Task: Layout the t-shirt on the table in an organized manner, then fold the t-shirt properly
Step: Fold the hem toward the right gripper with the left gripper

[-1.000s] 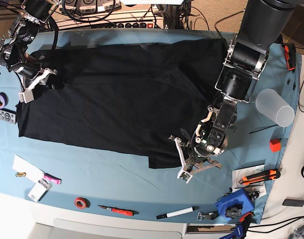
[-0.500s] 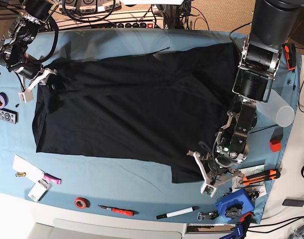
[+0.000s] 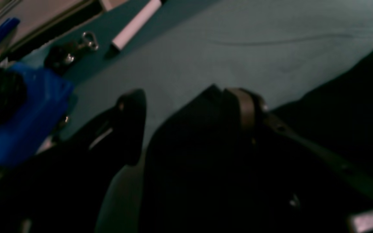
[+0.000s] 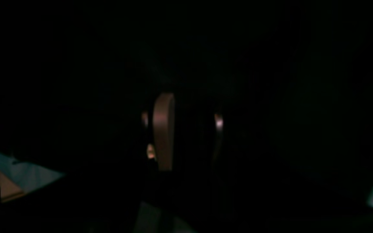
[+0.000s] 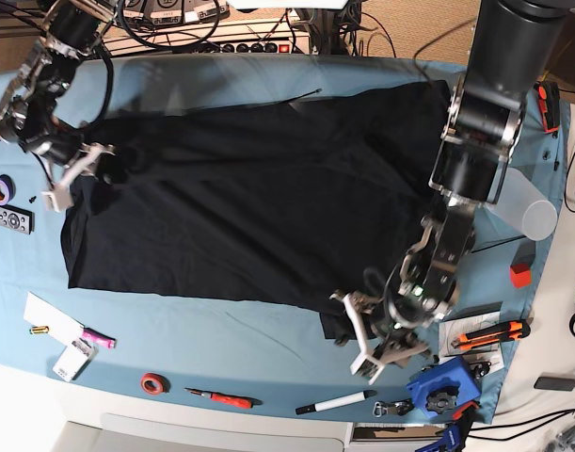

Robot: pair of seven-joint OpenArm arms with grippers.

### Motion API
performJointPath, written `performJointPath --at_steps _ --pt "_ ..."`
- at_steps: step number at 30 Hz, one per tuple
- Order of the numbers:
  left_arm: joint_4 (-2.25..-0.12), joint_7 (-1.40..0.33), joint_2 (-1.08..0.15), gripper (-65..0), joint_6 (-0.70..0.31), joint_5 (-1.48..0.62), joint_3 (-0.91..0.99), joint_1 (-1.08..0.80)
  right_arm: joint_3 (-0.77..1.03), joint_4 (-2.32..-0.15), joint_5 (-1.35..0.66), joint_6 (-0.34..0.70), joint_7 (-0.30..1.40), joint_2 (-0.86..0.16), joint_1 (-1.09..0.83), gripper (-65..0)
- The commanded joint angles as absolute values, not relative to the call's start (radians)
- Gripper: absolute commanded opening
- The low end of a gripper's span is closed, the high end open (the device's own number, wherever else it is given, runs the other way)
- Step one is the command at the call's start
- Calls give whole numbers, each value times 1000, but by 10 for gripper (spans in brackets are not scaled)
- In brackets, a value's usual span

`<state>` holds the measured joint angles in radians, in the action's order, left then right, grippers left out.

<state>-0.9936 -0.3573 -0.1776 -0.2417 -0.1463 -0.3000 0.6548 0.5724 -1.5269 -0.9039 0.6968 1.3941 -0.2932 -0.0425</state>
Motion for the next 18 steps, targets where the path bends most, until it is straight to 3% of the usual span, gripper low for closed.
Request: performJointPath --at_steps 1,5,8,11,16,18 --pt "-970 -317 -171 -281 -239 -139 -315 717 548 -1544 -915 698 1377 -308 -30 -489" --pt "-773 -261 -157 -281 -243 -74 -401 814 425 -1544 -861 693 1380 -308 -31 -489" --pt "-670 -261 -156 -281 -300 -36 -467 862 359 -1544 -794 668 1380 -308 -33 -489" --pt "-628 -260 -165 -281 -347 4 -543 875 328 -1544 -776 657 1380 -308 -33 -489" --pt "-618 -208 -180 -284 -317 23 -660 867 327 -1544 -776 657 1380 -308 -33 -489" --pt "-618 -208 -177 -366 -289 23 -674 860 327 -1544 -776 657 1380 -308 -33 -489"
